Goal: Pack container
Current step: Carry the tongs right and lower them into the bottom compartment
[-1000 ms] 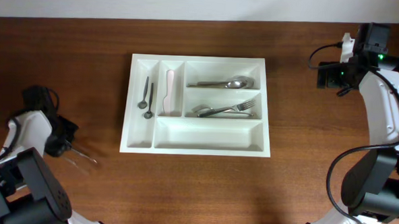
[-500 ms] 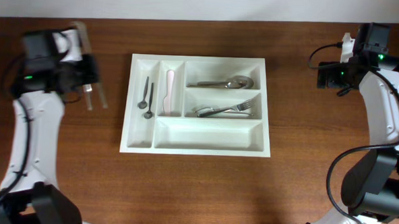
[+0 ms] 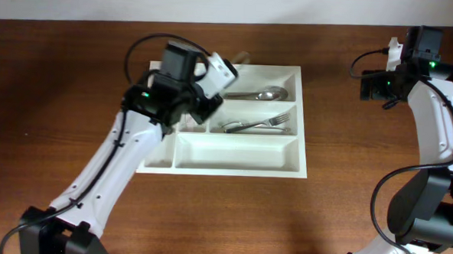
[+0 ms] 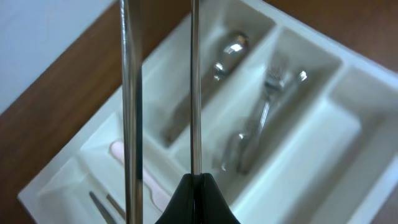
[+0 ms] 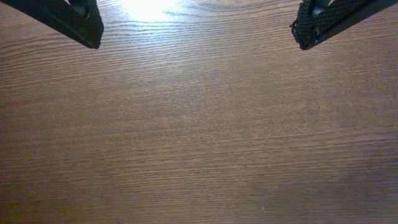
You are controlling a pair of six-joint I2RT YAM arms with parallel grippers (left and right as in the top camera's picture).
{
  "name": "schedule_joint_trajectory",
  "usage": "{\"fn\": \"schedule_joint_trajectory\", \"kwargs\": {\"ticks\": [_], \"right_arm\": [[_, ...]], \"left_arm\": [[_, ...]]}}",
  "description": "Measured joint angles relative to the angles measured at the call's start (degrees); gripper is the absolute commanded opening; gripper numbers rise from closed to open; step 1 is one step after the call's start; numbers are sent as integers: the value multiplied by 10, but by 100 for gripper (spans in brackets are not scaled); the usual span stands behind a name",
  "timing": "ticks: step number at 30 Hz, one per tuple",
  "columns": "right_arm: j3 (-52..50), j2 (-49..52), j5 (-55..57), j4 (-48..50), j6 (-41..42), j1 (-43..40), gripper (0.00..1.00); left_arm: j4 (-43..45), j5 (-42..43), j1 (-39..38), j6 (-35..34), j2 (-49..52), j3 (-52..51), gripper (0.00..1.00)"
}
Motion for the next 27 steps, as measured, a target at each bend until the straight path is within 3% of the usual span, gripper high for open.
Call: {"fn": "schedule_joint_trajectory", "kwargs": {"ticks": [8, 16, 27], "right_arm": [[0, 0, 0, 0, 0, 0, 99], [0, 0, 0, 0, 0, 0, 99], [0, 0, 0, 0, 0, 0, 99]], "left_arm": [[-129, -20, -104, 163, 19, -16, 2], [-134, -50, -196, 228, 74, -37, 2], [-101, -109, -203, 266, 136, -51, 2]]}}
